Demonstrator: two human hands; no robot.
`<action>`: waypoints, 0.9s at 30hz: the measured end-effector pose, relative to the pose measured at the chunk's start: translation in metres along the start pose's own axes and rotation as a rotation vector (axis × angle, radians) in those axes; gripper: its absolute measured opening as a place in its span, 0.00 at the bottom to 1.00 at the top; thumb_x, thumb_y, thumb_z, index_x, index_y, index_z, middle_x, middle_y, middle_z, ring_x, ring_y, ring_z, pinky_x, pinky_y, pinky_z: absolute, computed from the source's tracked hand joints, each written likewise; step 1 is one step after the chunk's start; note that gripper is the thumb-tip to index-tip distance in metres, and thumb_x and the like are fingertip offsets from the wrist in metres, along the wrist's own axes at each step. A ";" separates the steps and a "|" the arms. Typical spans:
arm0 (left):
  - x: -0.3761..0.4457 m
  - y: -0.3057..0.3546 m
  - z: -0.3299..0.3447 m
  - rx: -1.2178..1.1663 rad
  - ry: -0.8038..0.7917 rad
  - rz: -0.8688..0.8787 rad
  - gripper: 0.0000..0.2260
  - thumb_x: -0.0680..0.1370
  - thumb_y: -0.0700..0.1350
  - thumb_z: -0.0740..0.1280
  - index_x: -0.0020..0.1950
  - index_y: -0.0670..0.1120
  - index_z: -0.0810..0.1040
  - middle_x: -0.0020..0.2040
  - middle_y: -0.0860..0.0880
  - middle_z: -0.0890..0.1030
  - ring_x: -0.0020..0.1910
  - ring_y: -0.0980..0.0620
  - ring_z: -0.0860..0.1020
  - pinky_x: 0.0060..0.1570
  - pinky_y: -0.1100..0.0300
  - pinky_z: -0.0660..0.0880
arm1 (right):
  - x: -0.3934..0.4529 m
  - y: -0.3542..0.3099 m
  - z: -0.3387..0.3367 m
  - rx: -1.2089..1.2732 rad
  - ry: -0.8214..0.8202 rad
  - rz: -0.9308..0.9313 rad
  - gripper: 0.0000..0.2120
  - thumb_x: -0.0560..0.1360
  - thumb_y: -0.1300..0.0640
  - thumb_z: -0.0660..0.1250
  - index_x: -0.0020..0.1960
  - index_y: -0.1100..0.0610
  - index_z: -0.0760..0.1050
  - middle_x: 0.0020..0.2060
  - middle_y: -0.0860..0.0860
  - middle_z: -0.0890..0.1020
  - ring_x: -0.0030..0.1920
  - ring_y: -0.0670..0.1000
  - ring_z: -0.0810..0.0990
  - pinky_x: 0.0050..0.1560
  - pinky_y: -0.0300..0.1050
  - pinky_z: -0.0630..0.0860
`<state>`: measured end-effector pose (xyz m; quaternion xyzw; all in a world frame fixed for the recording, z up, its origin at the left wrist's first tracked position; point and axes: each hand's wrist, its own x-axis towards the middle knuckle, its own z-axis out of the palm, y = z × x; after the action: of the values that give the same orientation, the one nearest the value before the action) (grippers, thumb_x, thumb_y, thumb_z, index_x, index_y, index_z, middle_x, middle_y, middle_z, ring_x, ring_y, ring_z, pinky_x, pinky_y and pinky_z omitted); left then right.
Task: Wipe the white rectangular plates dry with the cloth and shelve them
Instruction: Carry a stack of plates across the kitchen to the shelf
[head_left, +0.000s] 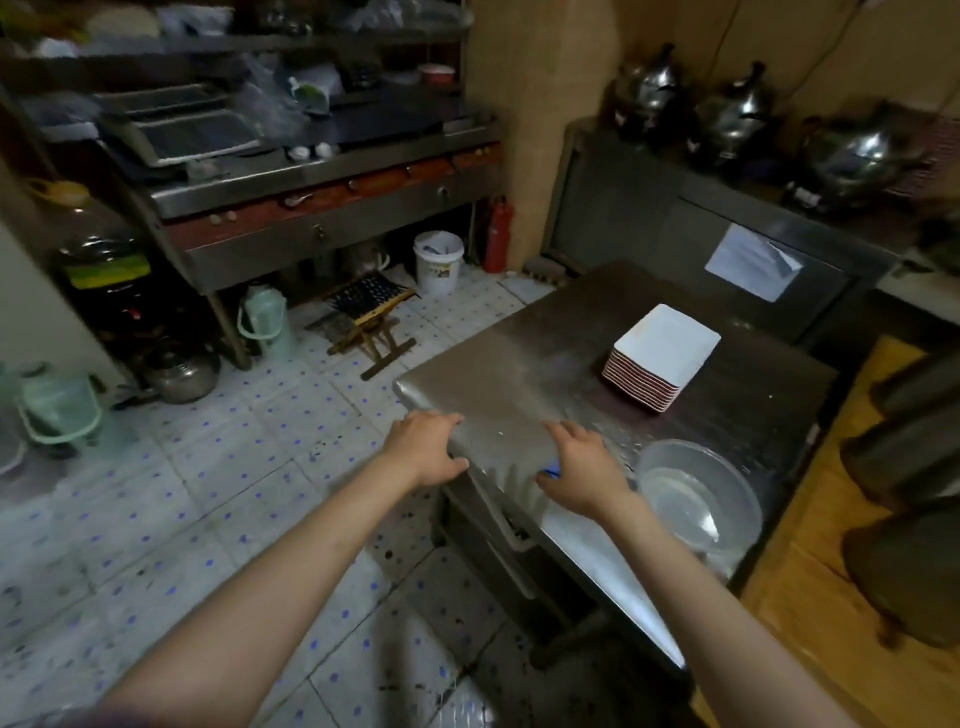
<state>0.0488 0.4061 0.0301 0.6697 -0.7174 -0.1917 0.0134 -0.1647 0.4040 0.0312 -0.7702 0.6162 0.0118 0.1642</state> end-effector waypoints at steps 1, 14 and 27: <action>0.010 -0.002 -0.003 0.006 -0.010 0.026 0.32 0.75 0.56 0.68 0.75 0.50 0.62 0.73 0.47 0.68 0.71 0.45 0.65 0.69 0.48 0.65 | 0.004 0.000 0.000 0.012 0.001 0.031 0.36 0.74 0.49 0.66 0.76 0.52 0.53 0.74 0.55 0.60 0.71 0.59 0.61 0.68 0.55 0.64; 0.138 0.045 -0.008 0.050 -0.084 0.340 0.31 0.75 0.55 0.68 0.75 0.49 0.63 0.72 0.46 0.67 0.71 0.44 0.65 0.69 0.50 0.63 | 0.054 0.055 -0.025 0.101 0.122 0.319 0.37 0.75 0.46 0.65 0.77 0.52 0.52 0.74 0.57 0.61 0.71 0.60 0.62 0.67 0.52 0.65; 0.274 0.129 0.011 0.069 -0.145 0.471 0.32 0.75 0.55 0.67 0.75 0.49 0.61 0.73 0.46 0.67 0.71 0.45 0.66 0.69 0.50 0.64 | 0.138 0.158 -0.050 0.196 0.212 0.471 0.34 0.76 0.47 0.63 0.77 0.48 0.50 0.73 0.57 0.62 0.71 0.60 0.63 0.68 0.52 0.66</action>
<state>-0.1053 0.1480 -0.0072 0.4686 -0.8589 -0.2062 -0.0168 -0.2912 0.2305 0.0107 -0.5829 0.7903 -0.0905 0.1654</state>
